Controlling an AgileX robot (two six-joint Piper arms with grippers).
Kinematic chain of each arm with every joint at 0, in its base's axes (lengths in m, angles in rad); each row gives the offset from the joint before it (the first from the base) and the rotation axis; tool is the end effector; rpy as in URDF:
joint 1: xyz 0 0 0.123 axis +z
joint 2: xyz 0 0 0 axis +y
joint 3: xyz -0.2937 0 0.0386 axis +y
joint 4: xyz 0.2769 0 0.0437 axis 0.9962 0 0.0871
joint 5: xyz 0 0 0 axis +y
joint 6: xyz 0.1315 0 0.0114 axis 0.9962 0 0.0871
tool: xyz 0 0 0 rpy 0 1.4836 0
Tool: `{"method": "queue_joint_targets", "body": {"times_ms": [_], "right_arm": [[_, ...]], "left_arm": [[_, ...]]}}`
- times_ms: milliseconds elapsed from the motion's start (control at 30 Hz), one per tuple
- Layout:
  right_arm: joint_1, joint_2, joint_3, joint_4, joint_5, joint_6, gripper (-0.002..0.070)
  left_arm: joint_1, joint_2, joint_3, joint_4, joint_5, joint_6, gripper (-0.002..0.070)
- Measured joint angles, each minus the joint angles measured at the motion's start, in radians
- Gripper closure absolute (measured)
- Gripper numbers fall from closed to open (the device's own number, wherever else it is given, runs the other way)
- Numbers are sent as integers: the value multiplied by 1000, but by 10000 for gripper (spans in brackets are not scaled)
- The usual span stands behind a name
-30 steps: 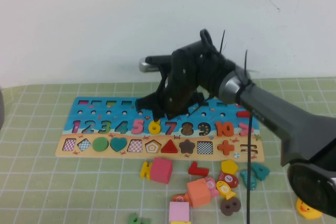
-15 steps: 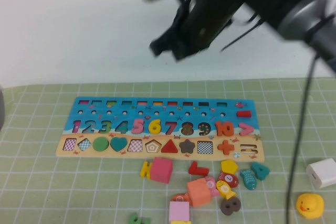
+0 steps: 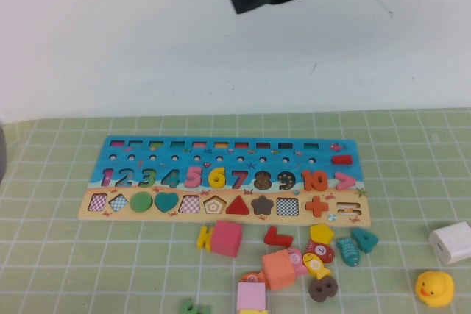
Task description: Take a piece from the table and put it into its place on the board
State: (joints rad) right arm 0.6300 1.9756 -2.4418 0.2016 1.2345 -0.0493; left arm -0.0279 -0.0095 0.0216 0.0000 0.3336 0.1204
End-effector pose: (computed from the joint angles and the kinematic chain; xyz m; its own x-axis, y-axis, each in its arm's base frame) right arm 0.3732 0.3030 0.4602 -0.5172 -0.3552 -0.7787 -0.6886 0.7130 0.1321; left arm 0.1109 -0.0031 0.1653 -0.2503 0.1271 -0.9598 0.0584 0.9915 0.1161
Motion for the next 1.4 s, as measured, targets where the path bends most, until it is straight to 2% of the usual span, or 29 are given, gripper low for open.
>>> {"method": "queue_joint_targets", "body": {"times_ms": [200,333,633,967,1033,1167,1267,1400], "right_arm": [[0,-25,1,214,0,-1,678],[0,-30,1,281,0,-1,678],[0,-43,2,142,0,-135,678],[0,-152,33,14,0,-160,678],[0,-206,94,-5,0,-160,678],[0,-406,381,-56,-38,-162,678],[0,-546,620,-100,-200,-162,678],[0,-747,987,-160,-513,-162,678]], "left_arm": [[0,0,0,0,0,0,676],[0,0,0,0,0,0,676],[0,0,0,0,0,0,676],[0,0,0,0,0,0,676],[0,0,0,0,0,0,676],[0,0,0,0,0,0,676],[0,0,0,0,0,0,676],[0,0,0,0,0,0,676]]}}
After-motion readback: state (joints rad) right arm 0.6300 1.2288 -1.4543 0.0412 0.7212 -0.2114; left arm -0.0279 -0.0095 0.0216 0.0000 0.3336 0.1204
